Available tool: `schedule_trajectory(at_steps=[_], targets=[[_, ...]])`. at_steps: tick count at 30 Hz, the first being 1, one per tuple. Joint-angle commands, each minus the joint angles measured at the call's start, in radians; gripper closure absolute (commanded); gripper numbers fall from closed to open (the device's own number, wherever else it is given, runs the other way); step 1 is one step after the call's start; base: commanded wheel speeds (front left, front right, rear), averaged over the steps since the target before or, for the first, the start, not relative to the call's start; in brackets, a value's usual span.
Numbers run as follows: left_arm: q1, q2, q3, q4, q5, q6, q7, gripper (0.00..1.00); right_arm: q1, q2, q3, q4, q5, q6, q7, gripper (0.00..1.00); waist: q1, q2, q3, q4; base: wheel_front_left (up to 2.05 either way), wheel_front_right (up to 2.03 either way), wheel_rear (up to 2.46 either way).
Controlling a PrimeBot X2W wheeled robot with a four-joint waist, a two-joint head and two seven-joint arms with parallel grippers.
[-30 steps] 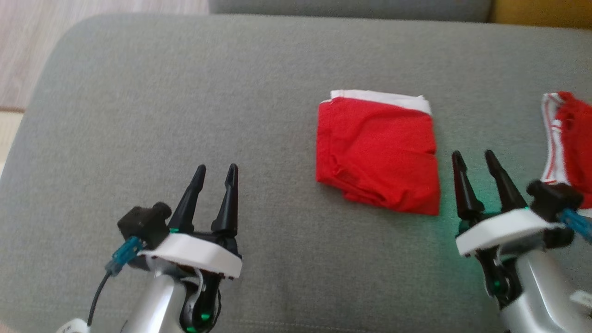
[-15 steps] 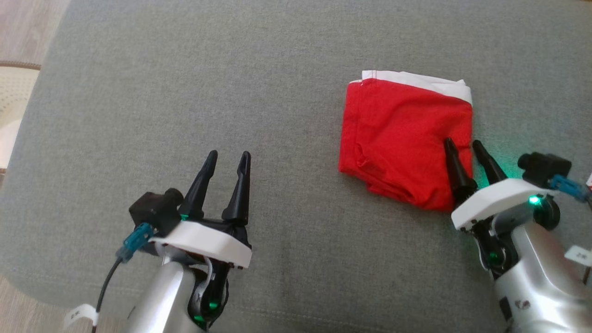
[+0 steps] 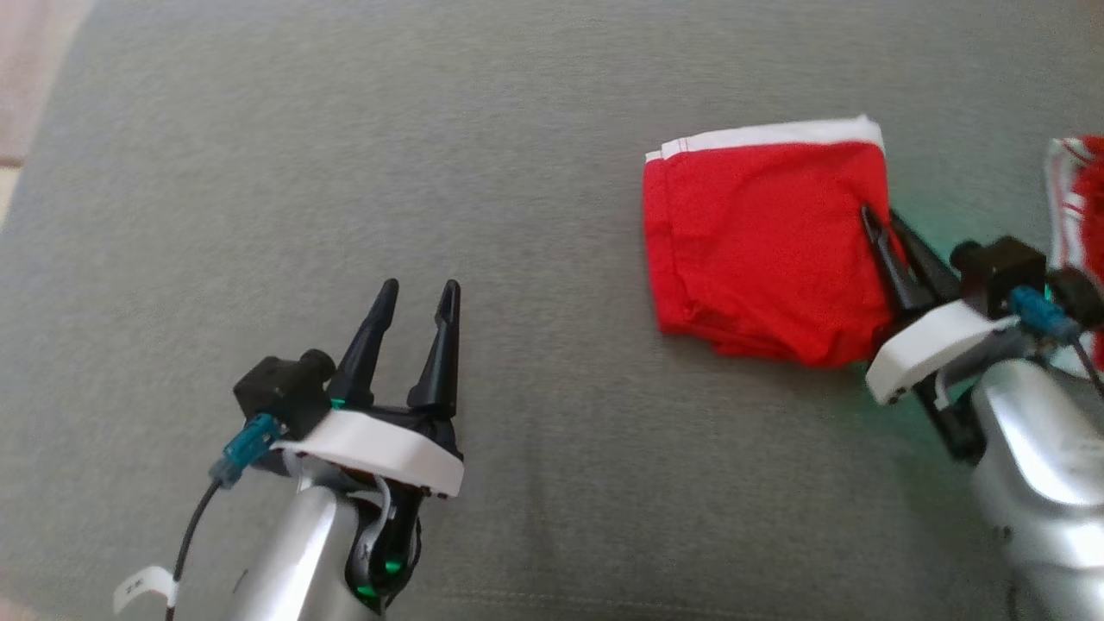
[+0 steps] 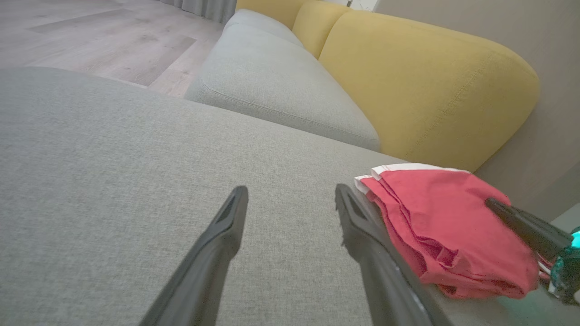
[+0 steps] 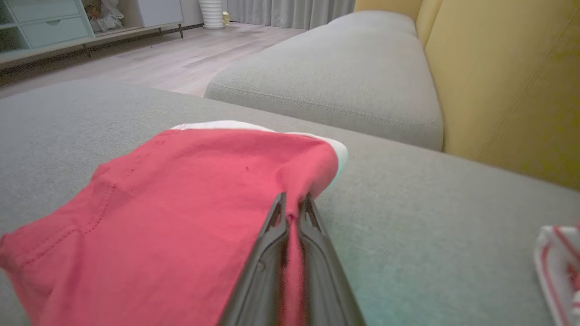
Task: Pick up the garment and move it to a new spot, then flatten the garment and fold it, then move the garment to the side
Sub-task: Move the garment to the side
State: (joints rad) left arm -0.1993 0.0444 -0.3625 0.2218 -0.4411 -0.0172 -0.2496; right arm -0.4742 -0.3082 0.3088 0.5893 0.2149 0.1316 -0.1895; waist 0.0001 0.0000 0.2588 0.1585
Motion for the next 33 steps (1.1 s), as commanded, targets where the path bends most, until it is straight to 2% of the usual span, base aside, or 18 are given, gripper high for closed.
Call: schedule_trajectory(at_steps=[1, 5, 9, 16, 19, 22, 33], targets=[[-0.037, 0.006, 0.042, -0.030, 0.013, 0.001, -0.012, 0.00, -0.036, -0.039, 0.028, -0.049, -0.034, -0.001, -0.015, 1.00, -0.0001, 0.0000, -0.005, -0.047, 0.00, 0.00, 0.00], [-0.044, 0.006, 0.052, -0.031, 0.022, -0.004, -0.012, 0.00, -0.065, -0.104, 0.066, -0.093, -0.074, -0.001, -0.002, 1.00, -0.0001, 0.0000, 0.004, -0.096, 0.00, 0.00, 0.00], [-0.061, 0.006, 0.063, -0.030, 0.039, -0.013, -0.012, 0.00, -0.101, -0.225, 0.110, -0.161, -0.072, -0.001, 0.050, 1.00, -0.0001, 0.0000, 0.032, -0.162, 0.00, 0.00, 0.00], [-0.106, 0.006, 0.064, -0.020, 0.066, -0.035, -0.012, 0.00, -0.137, -0.452, 0.130, -0.188, 0.017, -0.001, 0.144, 1.00, -0.0001, 0.0000, 0.097, -0.238, 0.00, 0.00, 0.00], [-0.128, 0.006, 0.062, -0.019, 0.069, -0.039, -0.012, 0.00, -0.143, -0.511, 0.107, -0.167, 0.058, -0.001, 0.168, 1.00, -0.0001, 0.0000, 0.121, -0.254, 0.00, 0.00, 0.00], [-0.145, 0.006, 0.058, -0.017, 0.070, -0.042, -0.012, 0.00, -0.143, -0.538, 0.064, -0.133, 0.085, -0.001, 0.189, 1.00, -0.0001, 0.0000, 0.141, -0.260, 0.00, 0.00, 0.00], [-0.166, 0.006, 0.056, -0.011, 0.062, -0.046, -0.012, 0.00, -0.123, -0.543, -0.031, -0.045, 0.103, -0.001, 0.250, 1.00, -0.0001, 0.0000, 0.176, -0.247, 0.00, 0.00, 0.00]])
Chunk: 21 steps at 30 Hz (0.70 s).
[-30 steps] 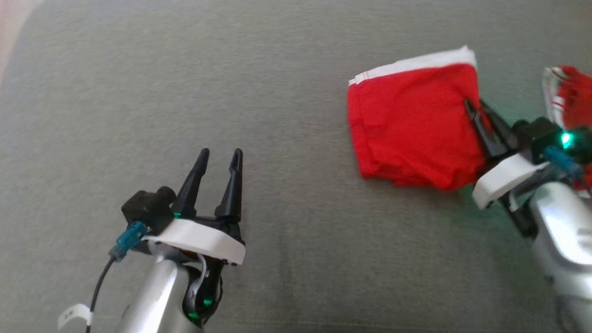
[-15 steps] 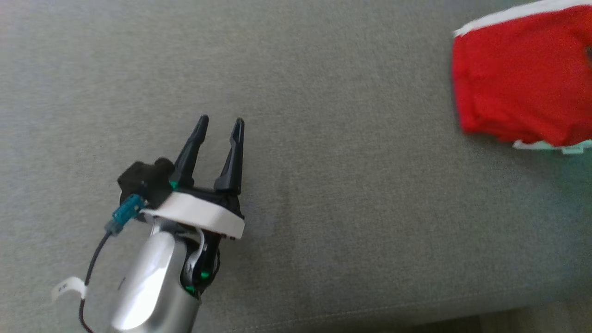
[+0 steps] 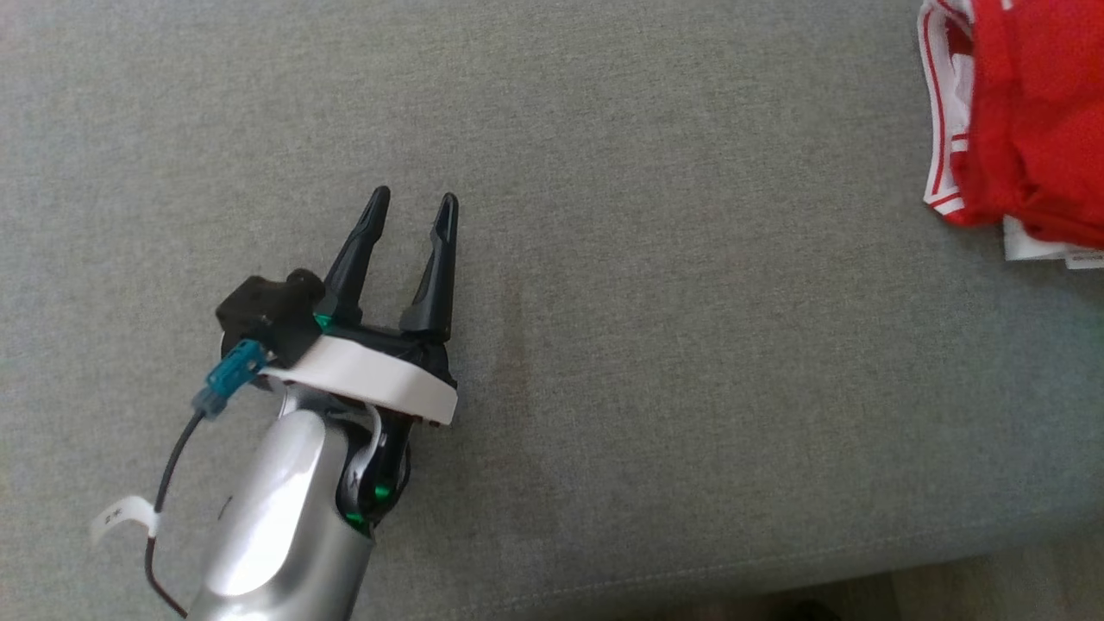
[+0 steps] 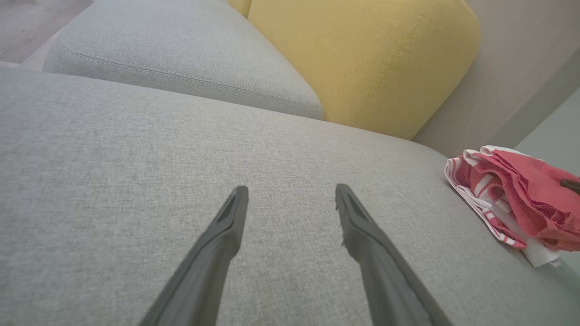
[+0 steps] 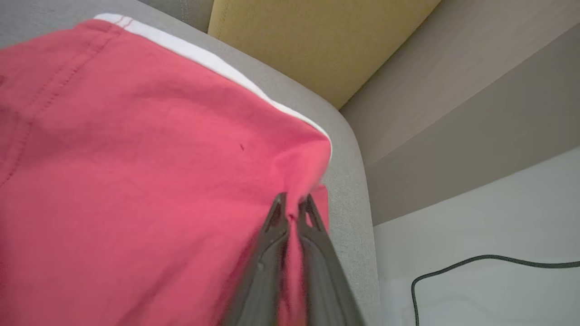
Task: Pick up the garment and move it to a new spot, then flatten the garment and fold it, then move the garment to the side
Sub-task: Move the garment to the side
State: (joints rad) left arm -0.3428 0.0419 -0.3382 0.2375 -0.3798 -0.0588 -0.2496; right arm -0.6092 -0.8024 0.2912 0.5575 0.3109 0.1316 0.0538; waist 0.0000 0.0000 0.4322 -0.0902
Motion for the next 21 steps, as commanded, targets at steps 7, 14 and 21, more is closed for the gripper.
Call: schedule_trajectory(at_steps=[7, 14, 21], targets=[[-0.034, 0.008, 0.034, -0.024, 0.000, -0.004, -0.012, 0.00, 0.017, -0.030, -0.066, -0.001, 0.042, -0.001, 0.045, 0.22, 0.0000, 0.0000, 0.017, 0.003, 0.00, 0.00, 0.00], [-0.040, 0.008, 0.032, -0.012, -0.011, -0.005, -0.012, 0.00, 0.008, 0.019, -0.123, -0.024, 0.077, -0.001, 0.056, 0.00, 0.0000, 0.0000, -0.010, 0.006, 0.00, 0.00, 0.00], [-0.012, 0.008, 0.042, -0.009, -0.025, 0.002, -0.012, 0.00, 0.000, 0.095, -0.147, -0.107, 0.067, -0.001, 0.019, 0.00, 0.0000, 0.0000, -0.091, 0.028, 0.00, 0.00, 0.00]])
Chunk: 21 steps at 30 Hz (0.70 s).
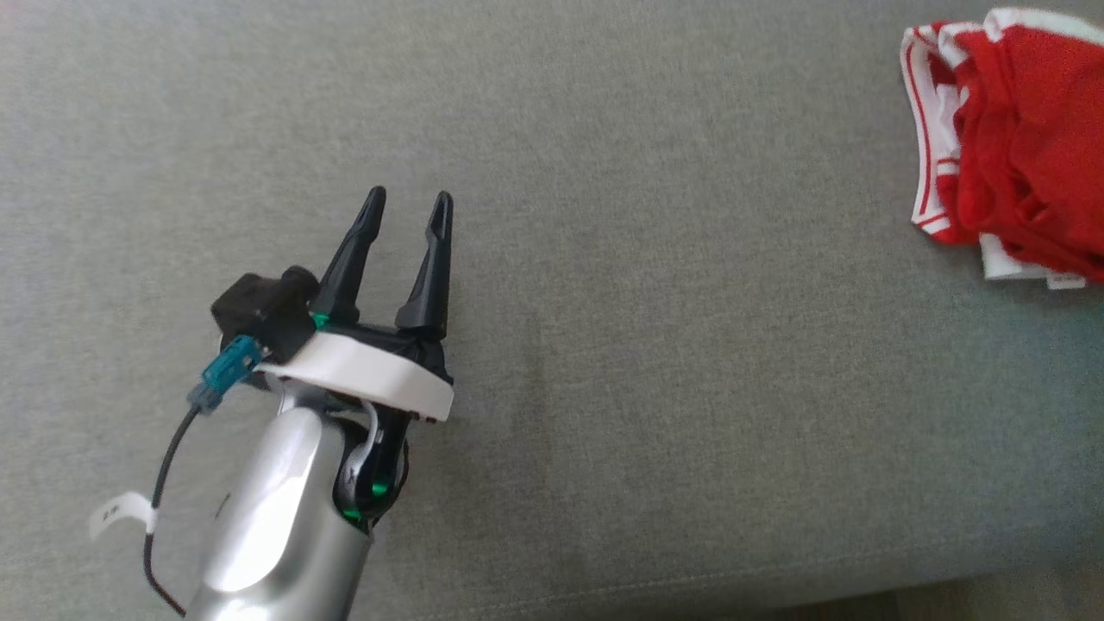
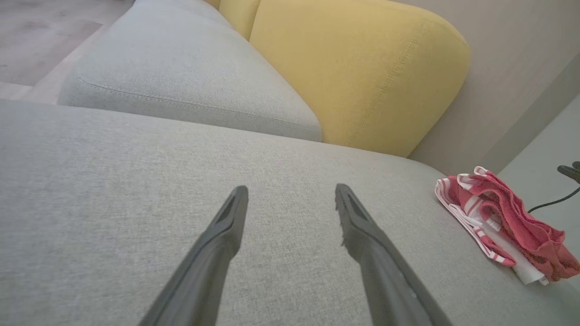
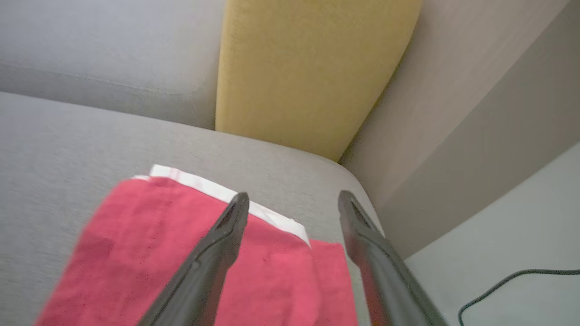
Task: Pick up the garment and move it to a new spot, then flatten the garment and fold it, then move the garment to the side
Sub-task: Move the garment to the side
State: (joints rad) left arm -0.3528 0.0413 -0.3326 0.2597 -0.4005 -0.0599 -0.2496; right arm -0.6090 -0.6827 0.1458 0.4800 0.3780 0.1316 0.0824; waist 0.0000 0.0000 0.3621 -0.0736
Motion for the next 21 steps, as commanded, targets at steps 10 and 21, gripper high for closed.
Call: schedule_trajectory(at_steps=[10, 21], targets=[[0.086, 0.009, 0.075, -0.051, -0.009, 0.016, -0.012, 0.00, 0.123, 0.224, 0.034, -0.200, 0.005, -0.001, -0.145, 0.00, 0.0000, 0.0000, -0.188, 0.079, 0.00, 0.00, 0.00], [0.238, 0.009, 0.116, -0.026, 0.029, 0.019, -0.012, 0.00, 0.388, 0.467, 0.003, -0.240, -0.054, -0.001, -0.297, 0.00, 0.0000, 0.0000, -0.339, 0.137, 0.00, 0.00, 0.00]])
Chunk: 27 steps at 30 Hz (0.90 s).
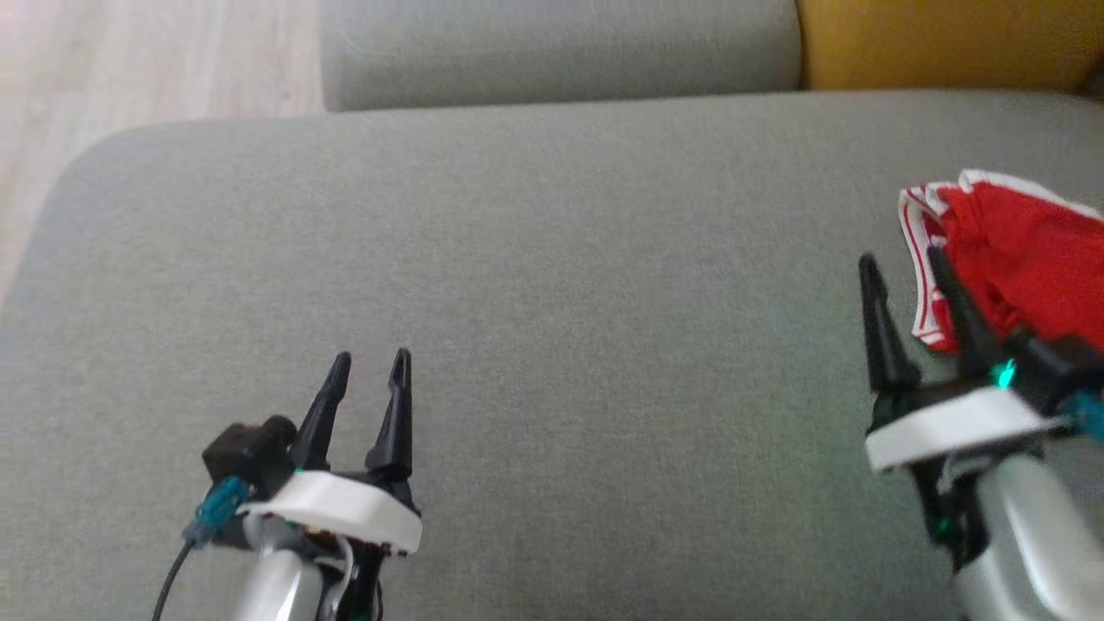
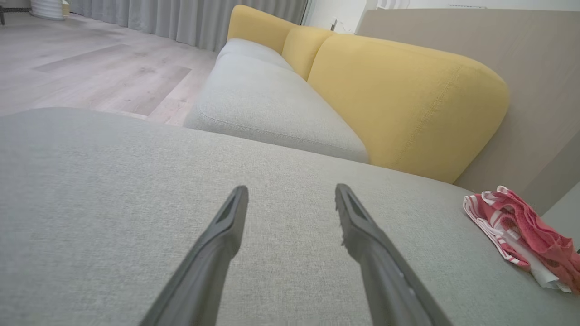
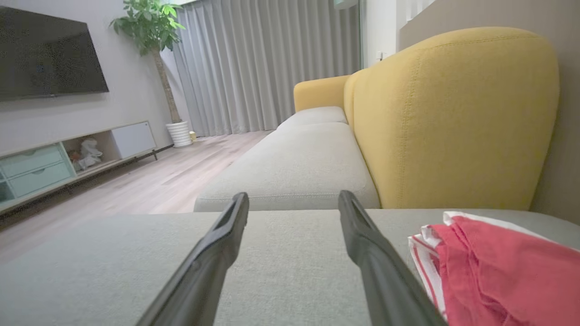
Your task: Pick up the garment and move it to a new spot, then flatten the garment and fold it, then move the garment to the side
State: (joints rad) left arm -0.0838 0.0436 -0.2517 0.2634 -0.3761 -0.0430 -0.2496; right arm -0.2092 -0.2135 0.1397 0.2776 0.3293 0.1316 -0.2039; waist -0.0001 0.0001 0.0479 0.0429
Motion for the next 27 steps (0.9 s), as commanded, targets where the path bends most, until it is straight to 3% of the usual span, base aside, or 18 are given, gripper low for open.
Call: schedule_trajectory(at_steps=[1, 10, 27], targets=[[-0.019, 0.007, 0.040, -0.030, 0.002, 0.004, -0.012, 0.00, 0.010, 0.016, 0.000, -0.041, -0.013, -0.001, -0.018, 0.00, 0.0001, -0.0001, -0.032, 0.023, 0.00, 0.00, 0.00], [0.049, 0.007, 0.056, -0.062, -0.001, 0.000, -0.012, 0.00, 0.140, 0.110, -0.044, -0.070, -0.089, -0.001, -0.051, 0.00, 0.0001, -0.0001, -0.064, 0.026, 0.00, 0.00, 0.00], [0.061, 0.007, 0.087, -0.116, -0.008, 0.020, -0.012, 0.00, 0.142, 0.139, -0.044, -0.072, -0.100, -0.001, -0.057, 0.00, 0.0001, -0.0001, -0.055, 0.014, 0.00, 0.00, 0.00]])
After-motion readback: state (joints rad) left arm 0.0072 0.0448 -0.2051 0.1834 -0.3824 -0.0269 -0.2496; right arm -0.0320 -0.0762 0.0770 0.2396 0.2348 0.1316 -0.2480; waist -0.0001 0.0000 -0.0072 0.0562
